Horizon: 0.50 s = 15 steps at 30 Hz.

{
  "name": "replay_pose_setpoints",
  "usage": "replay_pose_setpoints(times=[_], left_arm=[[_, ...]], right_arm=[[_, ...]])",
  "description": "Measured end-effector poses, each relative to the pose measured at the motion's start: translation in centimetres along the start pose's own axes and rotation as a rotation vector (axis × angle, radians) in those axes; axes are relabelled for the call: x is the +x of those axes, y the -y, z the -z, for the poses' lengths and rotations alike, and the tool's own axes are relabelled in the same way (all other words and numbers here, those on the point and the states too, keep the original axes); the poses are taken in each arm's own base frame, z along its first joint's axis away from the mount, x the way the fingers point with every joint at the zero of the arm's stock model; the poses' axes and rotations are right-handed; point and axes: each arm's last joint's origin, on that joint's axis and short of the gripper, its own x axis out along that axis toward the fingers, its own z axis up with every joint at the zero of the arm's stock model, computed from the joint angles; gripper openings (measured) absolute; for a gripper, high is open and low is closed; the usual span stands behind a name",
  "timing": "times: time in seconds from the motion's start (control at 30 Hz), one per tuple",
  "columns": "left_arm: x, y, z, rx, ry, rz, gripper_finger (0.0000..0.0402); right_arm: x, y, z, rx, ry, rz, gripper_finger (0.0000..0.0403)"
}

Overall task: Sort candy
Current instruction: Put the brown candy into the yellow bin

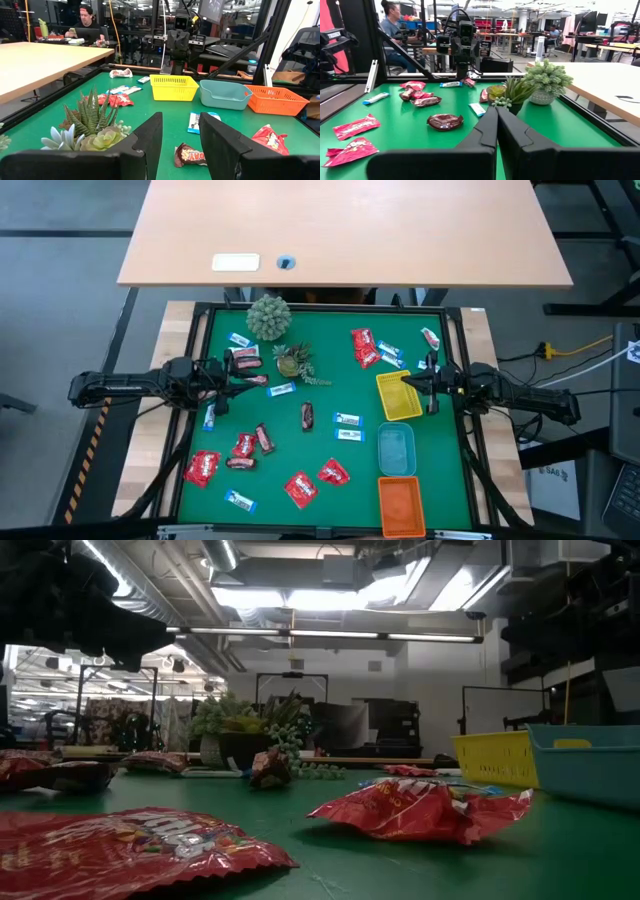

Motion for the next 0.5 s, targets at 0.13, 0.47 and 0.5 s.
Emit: replay_pose_setpoints(times=[0.13, 0.47, 0.5], left_arm=[[0.0, 0.0, 0.0, 0.0, 0.003, 0.0, 0.0124], [-0.1, 0.2, -1.6, 0.002, 0.166, 0.016, 0.0124], [-0.2, 0.2, -1.9, 0.002, 0.201, 0.019, 0.0124]], right_arm=[[0.0, 0.0, 0.0, 0.0, 0.0, 0.0, 0.0007], [0.0, 0.0, -0.3, 0.065, 0.035, -0.012, 0.0007], [0.0, 0.0, -0.4, 0.088, 0.046, -0.014, 0.0007]])
